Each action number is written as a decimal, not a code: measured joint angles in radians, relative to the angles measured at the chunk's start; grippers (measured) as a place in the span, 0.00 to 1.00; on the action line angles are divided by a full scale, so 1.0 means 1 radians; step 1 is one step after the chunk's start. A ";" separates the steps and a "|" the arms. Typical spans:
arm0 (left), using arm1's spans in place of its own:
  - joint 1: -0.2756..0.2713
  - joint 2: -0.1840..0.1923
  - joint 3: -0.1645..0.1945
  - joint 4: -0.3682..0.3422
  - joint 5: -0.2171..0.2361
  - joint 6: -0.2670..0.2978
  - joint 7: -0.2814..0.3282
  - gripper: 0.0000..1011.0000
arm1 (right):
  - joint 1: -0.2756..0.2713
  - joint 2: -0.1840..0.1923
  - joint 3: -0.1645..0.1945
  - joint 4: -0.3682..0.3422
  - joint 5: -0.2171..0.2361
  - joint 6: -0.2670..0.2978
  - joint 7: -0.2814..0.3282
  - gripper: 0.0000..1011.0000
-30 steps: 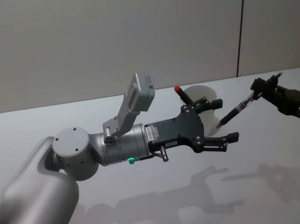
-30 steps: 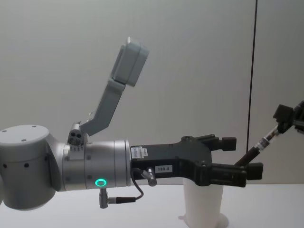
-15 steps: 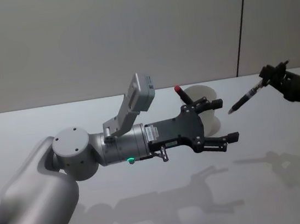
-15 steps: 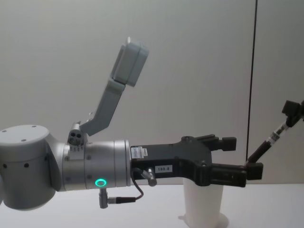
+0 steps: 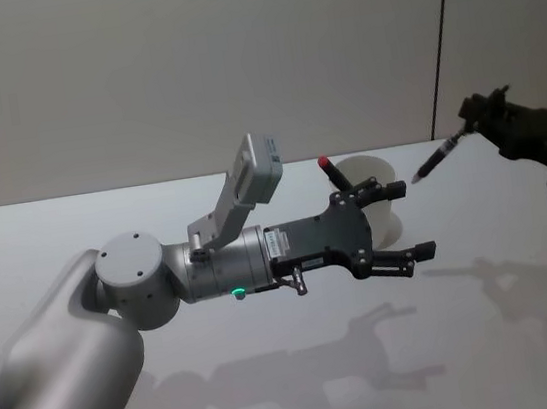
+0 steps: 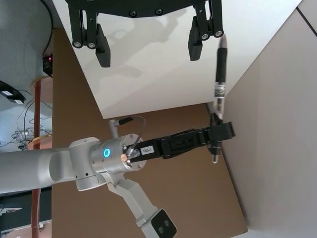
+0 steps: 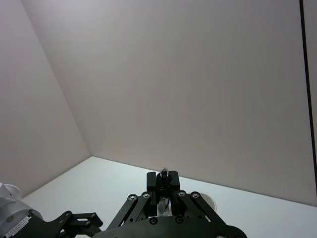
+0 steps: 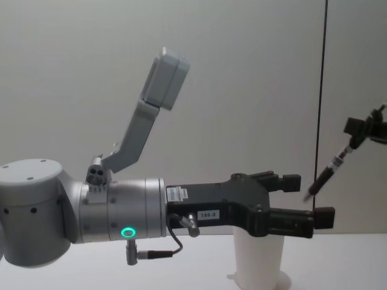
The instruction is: Place the pen into the pen holder.
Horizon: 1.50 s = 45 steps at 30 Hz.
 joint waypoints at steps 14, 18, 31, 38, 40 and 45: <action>0.000 0.000 0.000 0.000 0.000 0.000 0.000 0.99 | 0.110 -0.033 -0.041 0.082 -0.105 -0.032 0.052 0.13; 0.000 0.000 0.000 0.000 0.000 0.000 0.000 0.99 | 0.143 -0.042 -0.049 0.117 -0.127 -0.050 0.082 0.13; 0.000 0.000 0.000 0.000 0.000 0.000 0.000 0.99 | 0.273 -0.071 -0.072 0.289 -0.193 -0.123 0.198 0.13; 0.000 0.000 0.000 0.000 0.000 0.000 0.000 0.99 | 0.334 -0.086 -0.082 0.378 -0.219 -0.145 0.229 0.13; 0.000 0.000 0.000 0.000 0.000 0.000 0.000 0.99 | 0.344 -0.089 -0.084 0.394 -0.223 -0.148 0.234 0.13; 0.000 0.000 0.000 0.000 0.000 0.000 0.000 0.99 | 0.384 -0.098 -0.091 0.457 -0.239 -0.156 0.246 0.13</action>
